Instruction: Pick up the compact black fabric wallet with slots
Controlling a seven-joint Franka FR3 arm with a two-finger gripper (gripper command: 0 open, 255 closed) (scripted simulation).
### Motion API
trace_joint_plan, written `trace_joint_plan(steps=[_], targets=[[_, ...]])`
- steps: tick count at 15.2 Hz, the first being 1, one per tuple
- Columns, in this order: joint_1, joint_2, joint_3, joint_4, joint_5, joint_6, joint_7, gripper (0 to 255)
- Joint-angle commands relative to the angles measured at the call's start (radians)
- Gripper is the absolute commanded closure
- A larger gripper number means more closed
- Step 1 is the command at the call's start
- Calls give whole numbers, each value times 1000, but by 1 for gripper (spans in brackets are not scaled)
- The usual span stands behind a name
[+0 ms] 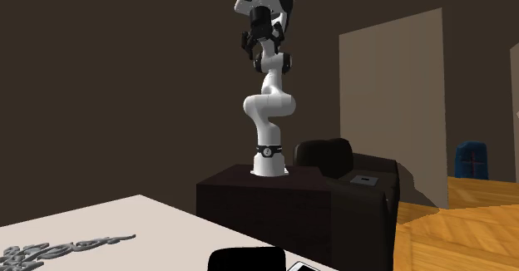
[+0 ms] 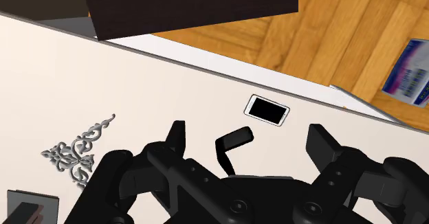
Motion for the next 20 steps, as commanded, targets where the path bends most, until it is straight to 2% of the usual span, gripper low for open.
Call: trace_joint_plan(steps=[1,11,20], targets=[[0,0,0,0,0,0,0,0],[1,214,2,-136,-11,349,-39,0],[4,511,1,-137,-16,646,-69,0]])
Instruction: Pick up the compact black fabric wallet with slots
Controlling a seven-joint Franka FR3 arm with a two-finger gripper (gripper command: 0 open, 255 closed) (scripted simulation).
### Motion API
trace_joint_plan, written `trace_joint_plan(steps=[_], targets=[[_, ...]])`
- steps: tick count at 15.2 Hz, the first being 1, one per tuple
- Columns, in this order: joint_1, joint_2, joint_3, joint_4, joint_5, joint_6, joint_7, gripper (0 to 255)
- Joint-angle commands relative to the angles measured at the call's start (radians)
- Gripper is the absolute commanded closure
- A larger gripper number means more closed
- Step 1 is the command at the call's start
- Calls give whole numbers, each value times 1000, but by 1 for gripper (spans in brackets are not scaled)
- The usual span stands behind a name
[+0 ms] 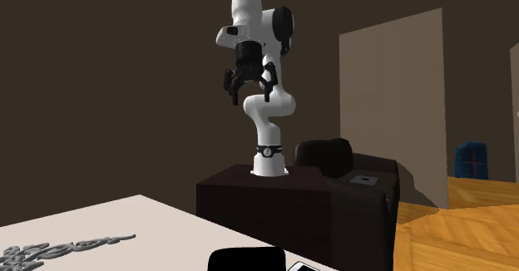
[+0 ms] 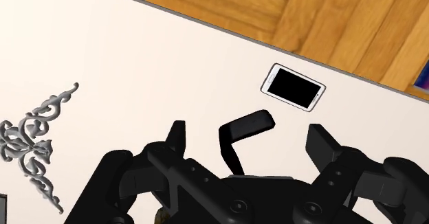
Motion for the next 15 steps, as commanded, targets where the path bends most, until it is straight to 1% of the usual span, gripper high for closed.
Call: trace_joint_plan(steps=[1,8,15], targets=[[4,70,5,5,1,67,1,0],[5,341,4,96,-1,247,-18,0],[3,618,3,251,-6,369,-33,0]])
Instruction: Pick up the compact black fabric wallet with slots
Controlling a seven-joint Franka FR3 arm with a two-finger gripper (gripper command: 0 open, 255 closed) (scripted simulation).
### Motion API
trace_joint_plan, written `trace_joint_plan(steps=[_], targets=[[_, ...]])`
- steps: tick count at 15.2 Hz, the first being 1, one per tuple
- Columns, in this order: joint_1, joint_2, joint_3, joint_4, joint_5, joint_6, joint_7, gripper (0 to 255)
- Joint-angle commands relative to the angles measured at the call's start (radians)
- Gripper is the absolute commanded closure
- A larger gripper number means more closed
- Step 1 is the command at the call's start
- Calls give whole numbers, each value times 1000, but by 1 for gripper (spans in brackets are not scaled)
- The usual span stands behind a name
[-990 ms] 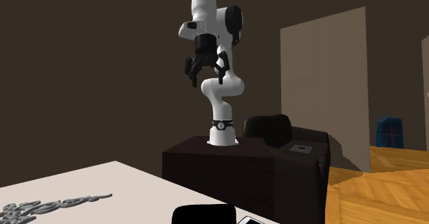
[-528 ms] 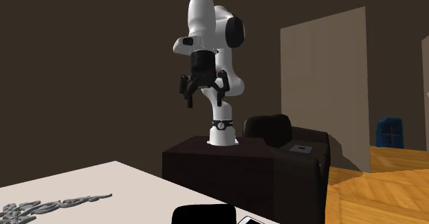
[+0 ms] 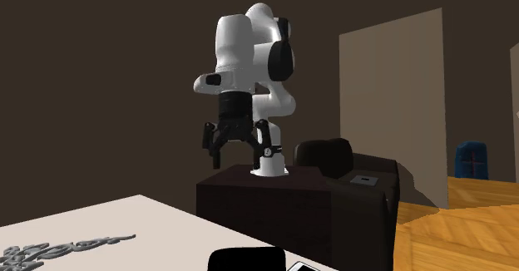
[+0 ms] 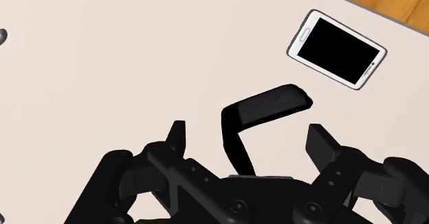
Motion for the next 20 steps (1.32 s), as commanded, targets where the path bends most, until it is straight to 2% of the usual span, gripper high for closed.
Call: trace_joint_plan(steps=[1,10,20], targets=[[2,81,1,59,-3,22,0,0],[0,438,-2,365,-16,75,-8,0],[-2,529,1,396,-14,134,-10,0]])
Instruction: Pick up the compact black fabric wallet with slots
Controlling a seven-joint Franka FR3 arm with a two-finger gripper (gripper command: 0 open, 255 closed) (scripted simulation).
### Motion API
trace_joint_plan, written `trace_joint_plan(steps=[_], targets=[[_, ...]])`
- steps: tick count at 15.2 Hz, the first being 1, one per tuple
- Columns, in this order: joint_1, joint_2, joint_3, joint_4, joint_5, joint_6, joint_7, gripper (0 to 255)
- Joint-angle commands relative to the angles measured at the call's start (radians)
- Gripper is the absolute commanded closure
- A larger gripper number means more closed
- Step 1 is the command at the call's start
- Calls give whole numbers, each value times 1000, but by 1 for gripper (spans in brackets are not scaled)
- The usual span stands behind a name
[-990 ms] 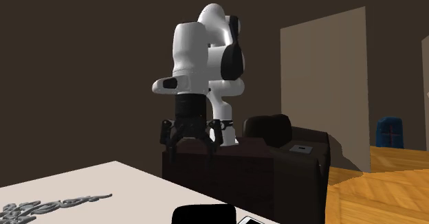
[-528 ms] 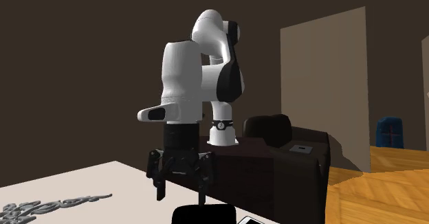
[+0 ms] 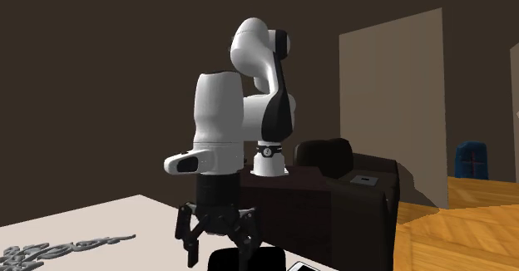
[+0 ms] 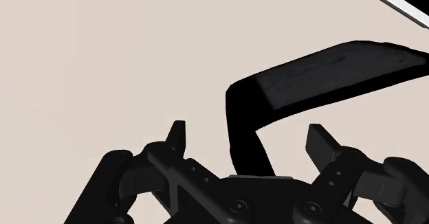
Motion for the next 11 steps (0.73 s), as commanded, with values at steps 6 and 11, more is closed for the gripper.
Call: trace_joint_plan(steps=[6,11], targets=[[0,4,0,2,0,2,0,255],[1,-8,0,-2,0,-5,1,255]])
